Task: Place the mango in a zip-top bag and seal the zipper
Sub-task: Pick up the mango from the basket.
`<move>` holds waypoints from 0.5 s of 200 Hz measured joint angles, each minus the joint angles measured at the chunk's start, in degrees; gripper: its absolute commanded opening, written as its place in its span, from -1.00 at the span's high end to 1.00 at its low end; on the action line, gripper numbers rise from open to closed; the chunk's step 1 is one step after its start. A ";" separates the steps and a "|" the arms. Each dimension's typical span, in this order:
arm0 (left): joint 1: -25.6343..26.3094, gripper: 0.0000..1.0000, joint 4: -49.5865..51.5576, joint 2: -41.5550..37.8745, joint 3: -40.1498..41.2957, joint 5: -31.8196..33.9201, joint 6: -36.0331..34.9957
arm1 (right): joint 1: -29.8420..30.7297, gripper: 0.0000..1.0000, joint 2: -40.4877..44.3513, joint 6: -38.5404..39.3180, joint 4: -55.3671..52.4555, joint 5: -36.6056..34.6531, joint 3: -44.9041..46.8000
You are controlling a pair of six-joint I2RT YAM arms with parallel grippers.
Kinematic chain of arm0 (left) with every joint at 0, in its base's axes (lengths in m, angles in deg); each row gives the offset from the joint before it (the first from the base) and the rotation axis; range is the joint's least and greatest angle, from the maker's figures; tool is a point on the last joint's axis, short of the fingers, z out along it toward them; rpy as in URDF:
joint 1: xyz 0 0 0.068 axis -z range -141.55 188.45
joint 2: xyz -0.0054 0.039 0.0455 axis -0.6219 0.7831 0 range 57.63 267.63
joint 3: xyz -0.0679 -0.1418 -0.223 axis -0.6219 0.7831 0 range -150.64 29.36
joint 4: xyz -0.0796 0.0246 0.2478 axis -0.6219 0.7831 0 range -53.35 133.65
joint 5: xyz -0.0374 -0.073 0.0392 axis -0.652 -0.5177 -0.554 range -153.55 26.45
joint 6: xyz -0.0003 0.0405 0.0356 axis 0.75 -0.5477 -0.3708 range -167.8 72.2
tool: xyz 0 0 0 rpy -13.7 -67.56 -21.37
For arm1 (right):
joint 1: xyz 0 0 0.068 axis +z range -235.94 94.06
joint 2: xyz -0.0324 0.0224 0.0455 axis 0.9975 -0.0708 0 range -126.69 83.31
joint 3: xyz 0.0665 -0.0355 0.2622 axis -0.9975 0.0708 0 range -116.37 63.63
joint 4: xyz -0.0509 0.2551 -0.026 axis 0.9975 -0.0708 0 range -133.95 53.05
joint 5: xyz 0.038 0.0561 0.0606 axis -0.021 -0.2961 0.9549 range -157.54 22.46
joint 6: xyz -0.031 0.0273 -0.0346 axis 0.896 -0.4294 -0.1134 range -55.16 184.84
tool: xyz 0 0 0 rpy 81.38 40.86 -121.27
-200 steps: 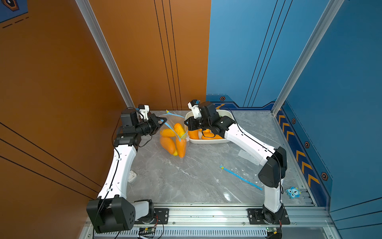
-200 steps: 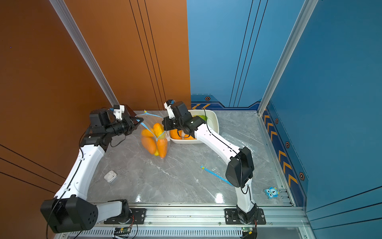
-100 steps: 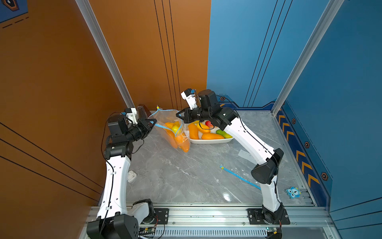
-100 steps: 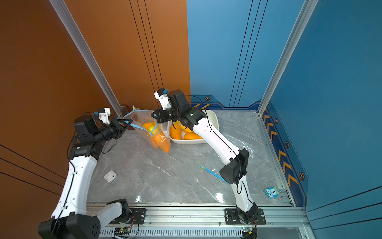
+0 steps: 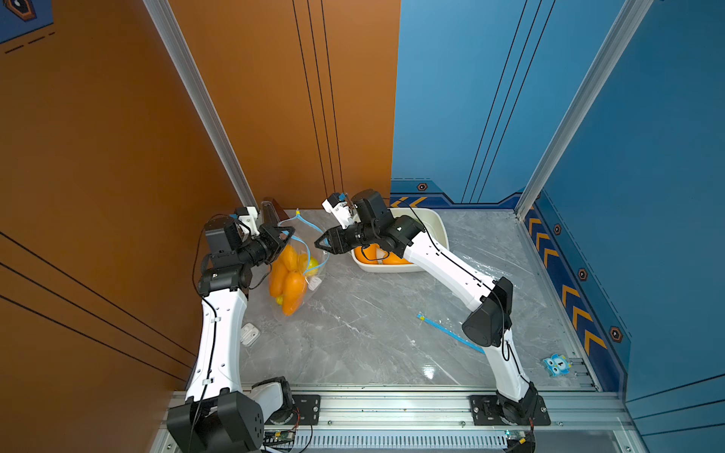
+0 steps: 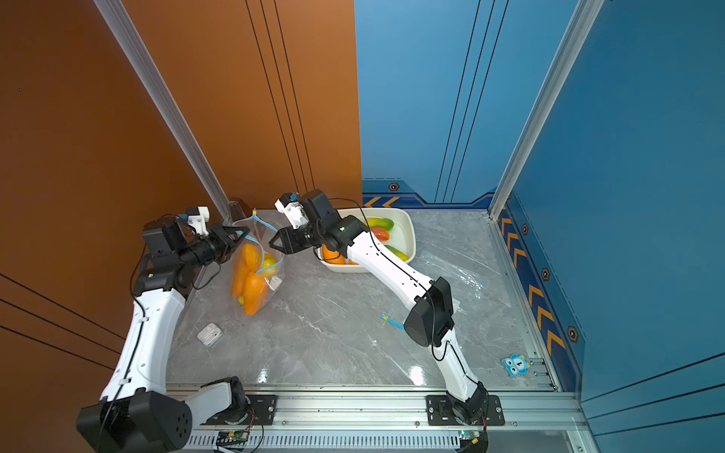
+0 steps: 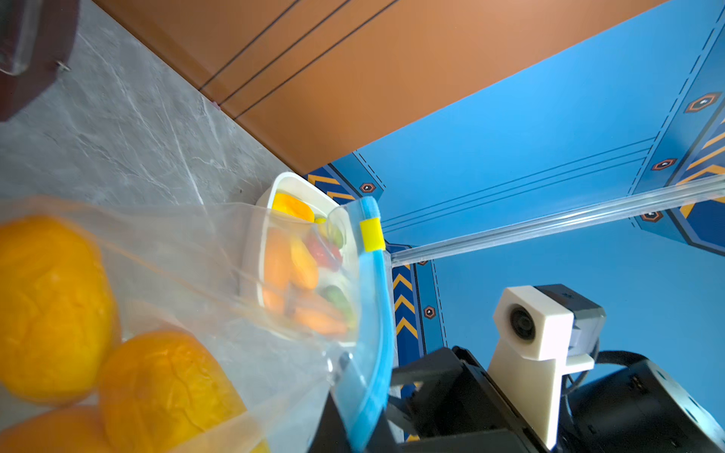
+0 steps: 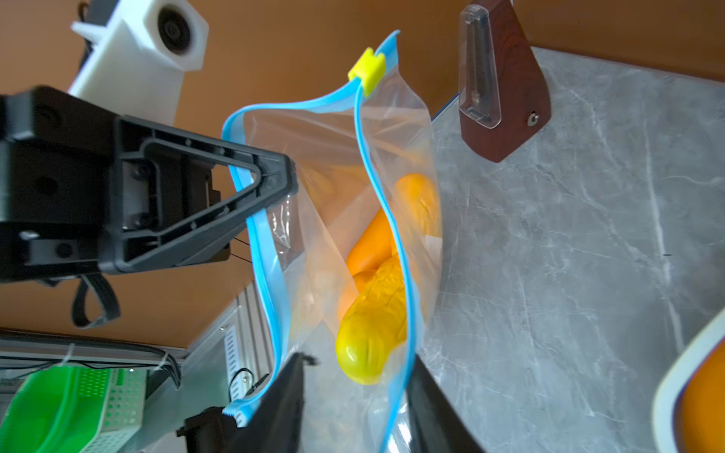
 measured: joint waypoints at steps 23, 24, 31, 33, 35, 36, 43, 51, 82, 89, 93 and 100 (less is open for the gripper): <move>3.04 1.00 0.02 1.62 0.00 0.17 -0.94 | -1.36 -0.60 2.54 3.21 -0.26 0.28 5.42; 3.08 1.00 0.00 1.70 0.00 0.15 -0.98 | -1.42 -0.60 2.69 3.45 -0.24 0.33 5.66; 3.37 1.00 0.02 2.21 0.02 0.22 -1.18 | -1.99 -0.60 4.39 4.33 0.09 1.05 8.09; 3.39 1.00 0.02 2.36 0.02 0.22 -1.18 | -2.10 -0.61 4.74 4.24 0.15 1.31 8.57; 3.45 1.00 0.00 2.54 0.02 0.24 -1.22 | -2.32 -0.61 5.35 4.17 0.37 1.68 9.35; 3.50 1.00 0.02 2.60 0.00 0.26 -1.27 | -2.38 -0.60 5.55 4.28 0.46 1.81 9.62; 3.76 1.00 -0.02 3.17 0.02 0.37 -1.42 | -3.08 -0.61 7.50 4.57 1.18 3.08 11.74; 4.04 1.00 -0.04 3.78 0.02 0.61 -1.62 | -4.00 -0.60 9.84 4.72 2.58 4.57 14.16; 6.40 1.00 -0.31 6.01 0.00 1.20 -2.73 | -10.97 -0.57 19.04 2.12 11.23 8.44 23.17; 6.93 1.00 -0.37 6.49 0.00 1.29 -2.91 | -13.16 -0.57 20.74 0.85 14.08 9.11 25.35; 7.21 1.00 -0.44 6.82 0.00 1.42 -2.99 | -14.43 -0.57 21.64 0.31 15.65 9.27 26.64; 7.61 1.00 -0.46 7.30 0.00 1.49 -3.13 | -16.28 -0.56 22.60 -0.48 17.20 9.20 28.15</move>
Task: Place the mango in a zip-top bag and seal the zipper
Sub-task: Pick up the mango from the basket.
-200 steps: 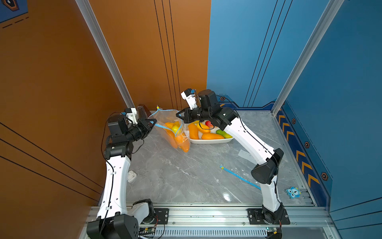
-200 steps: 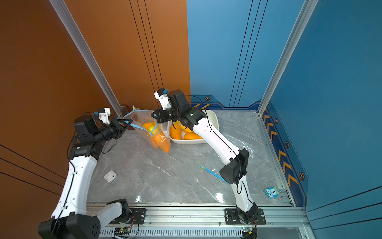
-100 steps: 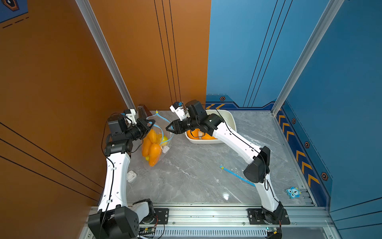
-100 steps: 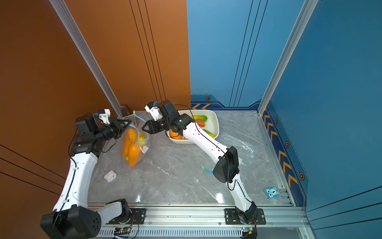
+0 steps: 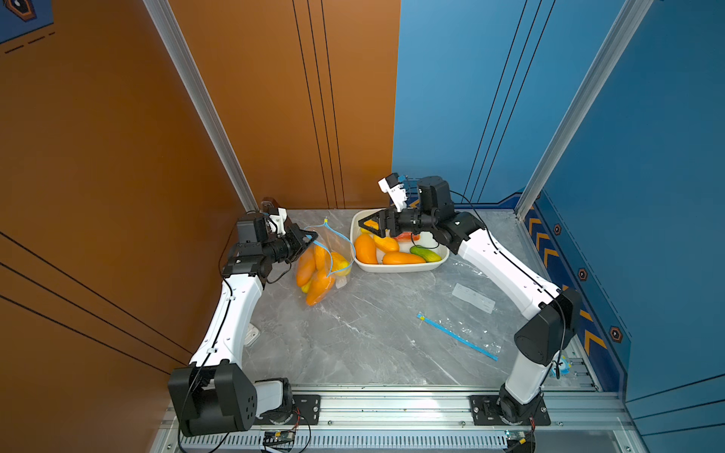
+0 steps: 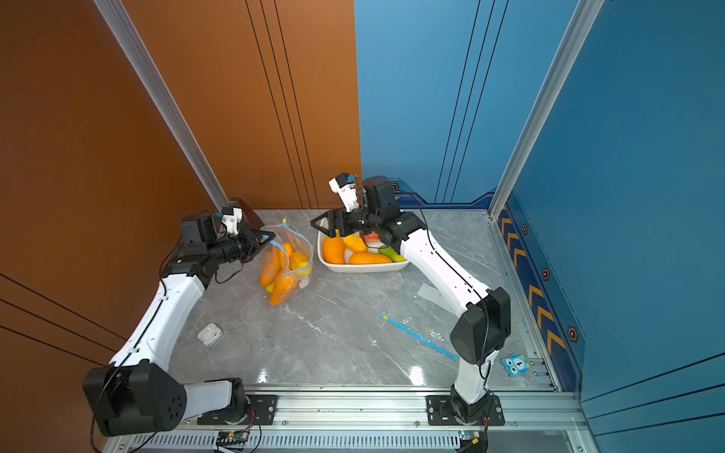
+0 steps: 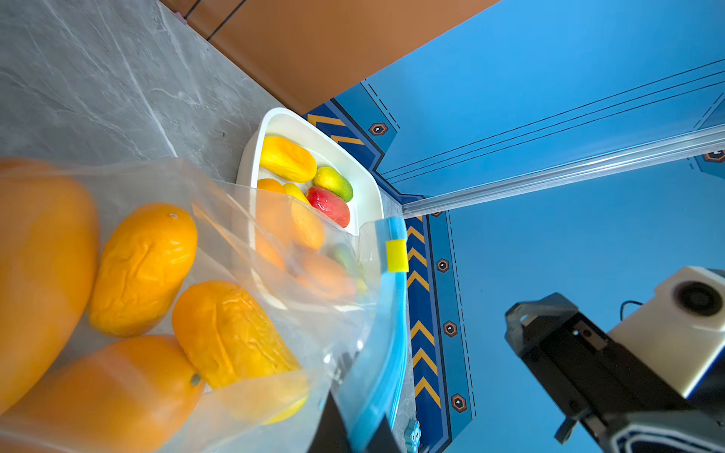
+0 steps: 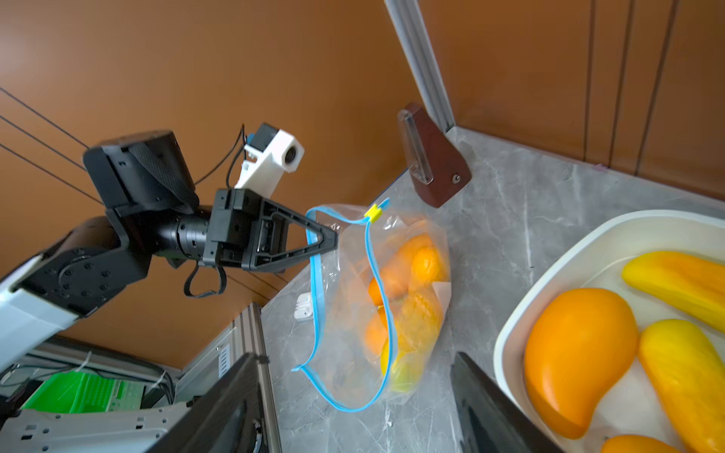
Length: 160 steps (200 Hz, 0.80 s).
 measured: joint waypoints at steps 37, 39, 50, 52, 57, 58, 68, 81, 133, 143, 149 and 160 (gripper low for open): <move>2.08 1.00 0.07 2.32 -0.15 0.20 -0.22 | -3.65 -0.42 -7.96 4.66 -8.81 -12.17 -9.77; 2.21 1.00 0.07 2.40 -0.24 0.22 -0.22 | -3.58 -0.41 -8.92 4.87 -9.40 -12.96 -10.93; 2.99 1.00 0.09 2.58 -0.79 0.20 -0.22 | -3.50 -0.42 -14.03 6.40 -12.00 -14.60 -15.63; 3.13 1.00 0.09 2.58 -0.90 0.20 -0.22 | -3.50 -0.43 -14.88 6.62 -12.46 -14.93 -16.33; 3.39 1.00 0.09 2.56 -1.18 0.20 -0.20 | -3.45 -0.44 -17.00 7.15 -13.40 -15.34 -17.62; 3.48 1.00 0.09 2.56 -1.29 0.20 -0.22 | -3.45 -0.44 -17.27 7.19 -13.57 -15.39 -17.79; 3.80 1.00 0.04 2.40 -1.92 0.24 -0.22 | -3.39 -0.47 -21.62 8.31 -16.09 -16.55 -20.37; 3.69 1.00 0.04 2.10 -2.38 0.48 -0.22 | -3.39 -0.48 -27.12 9.64 -19.45 -18.18 -24.02; 1.90 1.00 0.04 1.90 -2.40 0.59 -0.22 | -3.23 -0.46 -43.76 14.64 -30.49 -23.47 -37.55; 1.75 1.00 0.02 1.90 -2.40 0.57 -0.22 | -3.10 -0.46 -44.50 15.43 -31.69 -24.65 -37.75; 1.73 1.00 0.02 1.90 -2.40 0.57 -0.22 | -2.99 -0.47 -44.65 15.93 -32.00 -25.62 -37.79; 1.73 1.00 0.04 1.90 -2.40 0.57 -0.22 | -2.82 -0.48 -44.70 16.63 -32.59 -26.80 -38.21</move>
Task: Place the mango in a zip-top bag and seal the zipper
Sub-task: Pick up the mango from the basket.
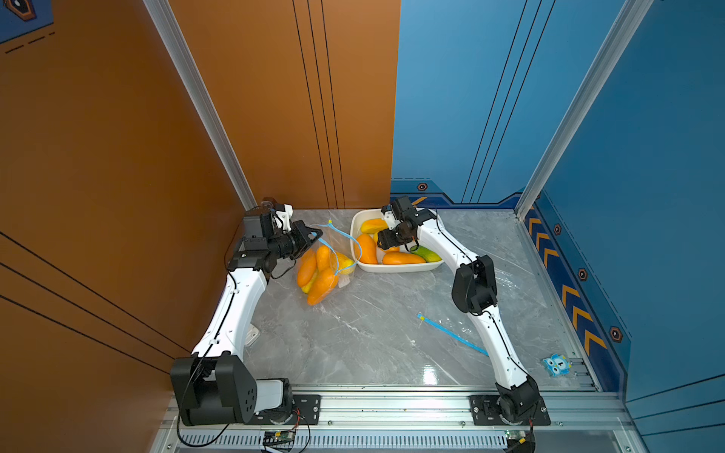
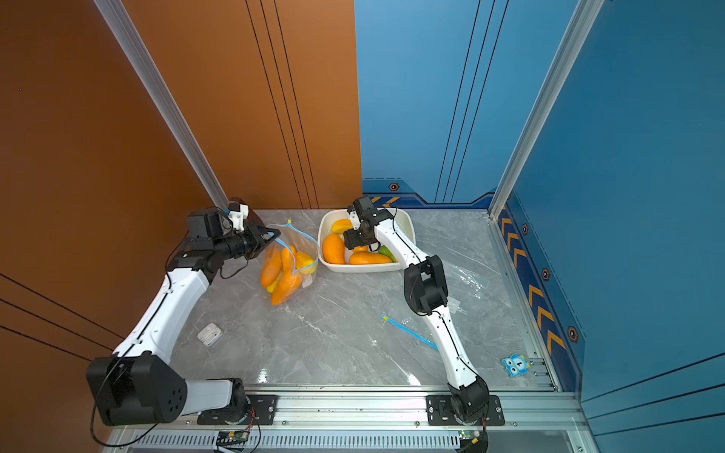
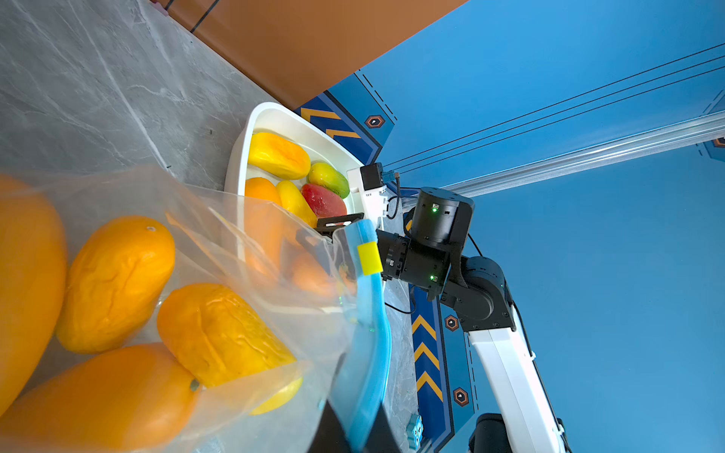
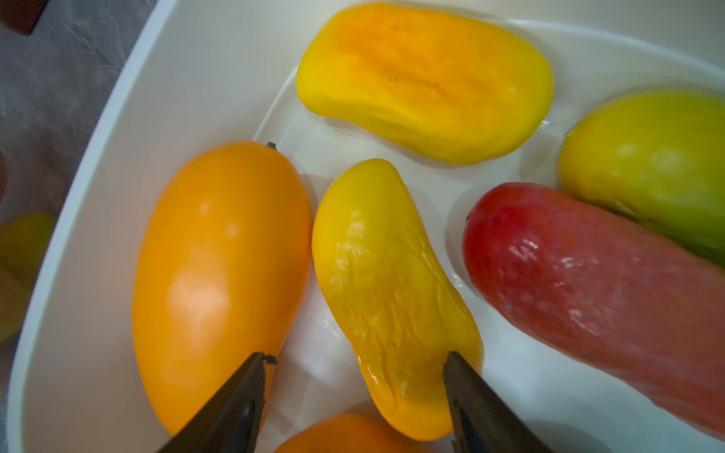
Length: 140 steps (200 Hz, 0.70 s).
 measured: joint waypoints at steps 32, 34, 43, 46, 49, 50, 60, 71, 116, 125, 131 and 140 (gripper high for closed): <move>0.00 1.00 0.00 0.00 0.00 0.00 0.02 | 0.85 -0.60 -1.36 1.77 -0.87 -3.93 -2.21; 0.00 1.00 0.00 0.00 0.00 0.00 0.02 | 0.90 -0.61 -1.53 1.97 -0.98 -4.17 -2.40; 0.02 1.00 0.00 0.00 0.00 0.00 0.02 | 1.09 -0.61 -2.25 2.51 -1.14 -4.90 -3.10; 0.02 1.00 -0.02 0.00 0.00 0.00 0.02 | 1.16 -0.61 -2.51 2.60 -1.27 -5.07 -3.41; 0.02 1.00 -0.02 0.00 0.00 0.00 0.02 | 1.22 -0.61 -2.80 2.80 -1.38 -5.27 -3.72; 0.02 1.00 0.00 0.00 0.00 0.00 0.02 | 1.25 -0.62 -2.95 2.84 -1.40 -5.31 -3.85; 0.02 1.00 -0.02 0.00 0.00 0.00 0.02 | 1.40 -0.62 -3.89 3.28 -1.53 -5.97 -4.63; 0.02 1.00 -0.02 0.00 0.00 0.00 0.02 | 1.53 -0.62 -5.05 3.65 -1.73 -6.62 -5.46; 0.31 1.00 -0.02 0.00 0.00 0.00 0.02 | 1.53 -0.21 -8.85 3.06 -2.10 -9.81 -8.13; 0.39 1.00 -0.02 0.00 0.00 0.00 0.02 | 1.53 -0.12 -9.33 1.86 -2.05 -10.60 -8.33; 0.39 1.00 0.00 0.00 0.00 0.00 0.02 | 1.53 -0.08 -9.46 1.57 -1.90 -10.75 -8.35; 0.39 1.00 0.00 0.00 0.00 0.00 0.02 | 1.53 -0.01 -9.46 1.11 -1.84 -10.80 -8.46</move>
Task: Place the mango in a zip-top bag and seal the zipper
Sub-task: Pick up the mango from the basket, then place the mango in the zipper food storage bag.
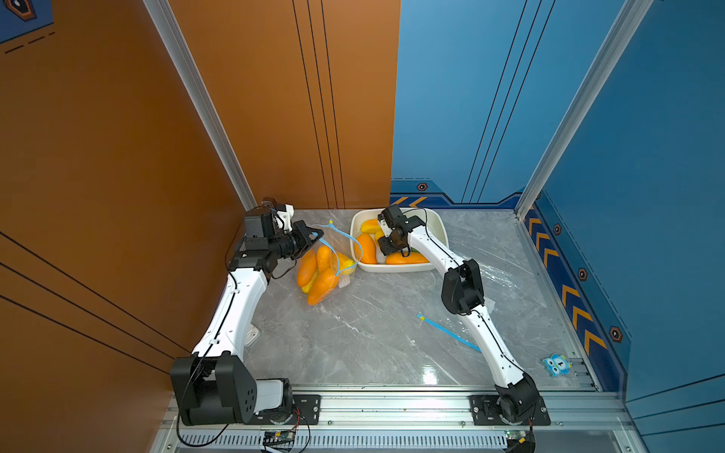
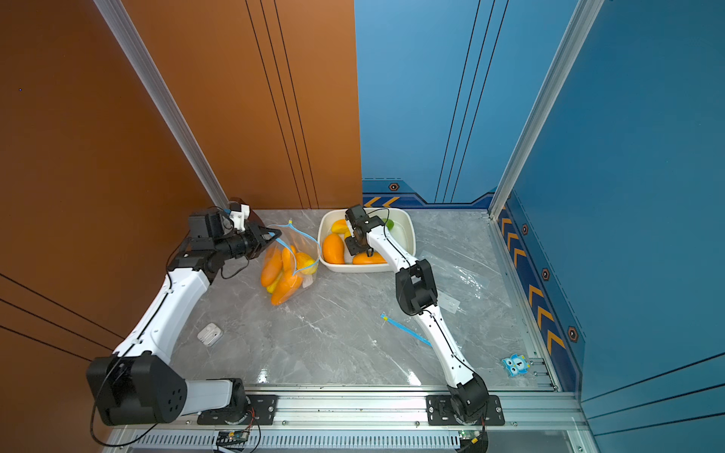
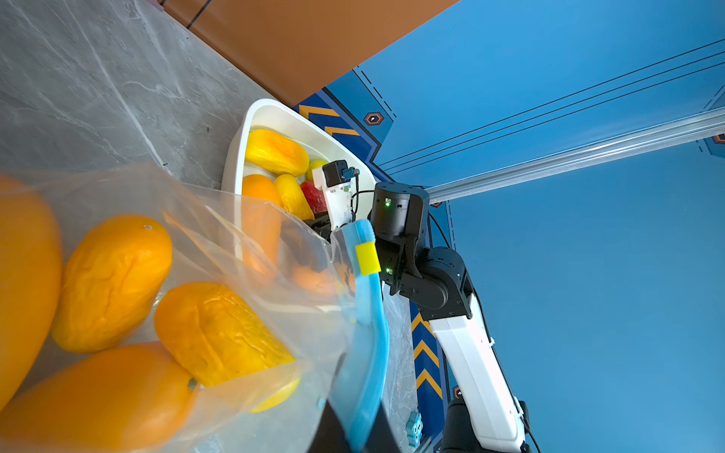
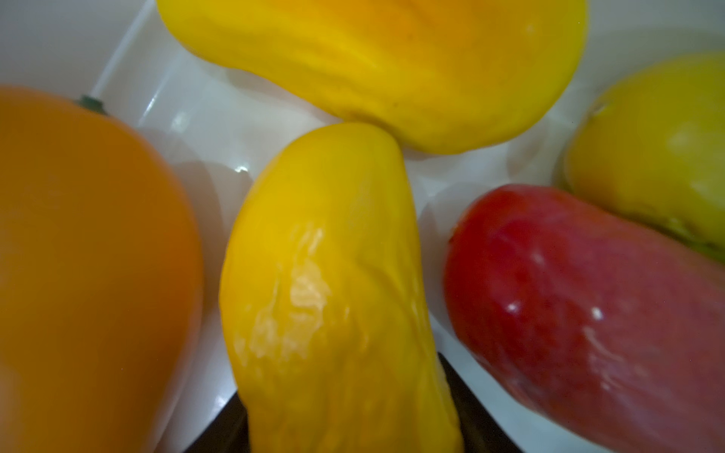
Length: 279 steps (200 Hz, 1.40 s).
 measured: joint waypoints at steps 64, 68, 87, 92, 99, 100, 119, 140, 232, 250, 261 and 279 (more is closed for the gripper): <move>0.00 1.00 0.00 0.00 0.00 0.00 0.02 | 0.33 0.18 3.78 -2.69 2.51 0.48 2.16; 0.00 1.00 -0.02 0.00 0.00 0.00 0.00 | 0.35 0.19 4.70 -2.82 2.86 0.50 2.89; 0.00 1.00 -0.02 0.00 0.00 0.00 0.02 | 0.48 0.21 10.29 -3.58 4.09 0.92 7.08; 0.00 1.00 0.00 0.00 0.00 0.00 0.02 | 0.50 0.21 11.85 -3.78 4.48 1.14 8.28; 0.00 1.00 -0.02 0.02 0.00 0.00 0.02 | 0.55 0.23 14.29 -4.13 5.09 1.46 10.12; 0.00 1.00 0.00 0.02 0.00 0.00 0.02 | 0.55 0.23 14.56 -4.20 5.14 1.49 10.29; 0.00 1.00 0.00 0.02 0.00 0.00 0.02 | 0.94 0.22 22.16 -5.22 7.74 2.19 17.62; 0.00 1.00 -0.02 0.13 0.00 0.00 0.02 | 2.40 0.24 33.46 -6.62 13.44 3.52 30.91; 0.74 1.00 0.00 0.55 -0.98 -0.11 0.68 | 16.55 0.23 53.86 -11.89 44.68 13.16 55.63; 0.57 1.00 0.00 0.55 -0.96 -0.37 0.76 | 16.63 0.21 50.49 -12.26 46.34 13.86 55.32; 0.39 1.00 0.00 0.52 -0.96 -0.50 0.92 | 16.61 0.16 48.74 -12.26 46.40 14.01 55.32; 0.33 1.00 0.00 0.46 -0.96 -0.61 1.11 | 16.68 0.15 46.53 -11.85 46.36 14.10 55.32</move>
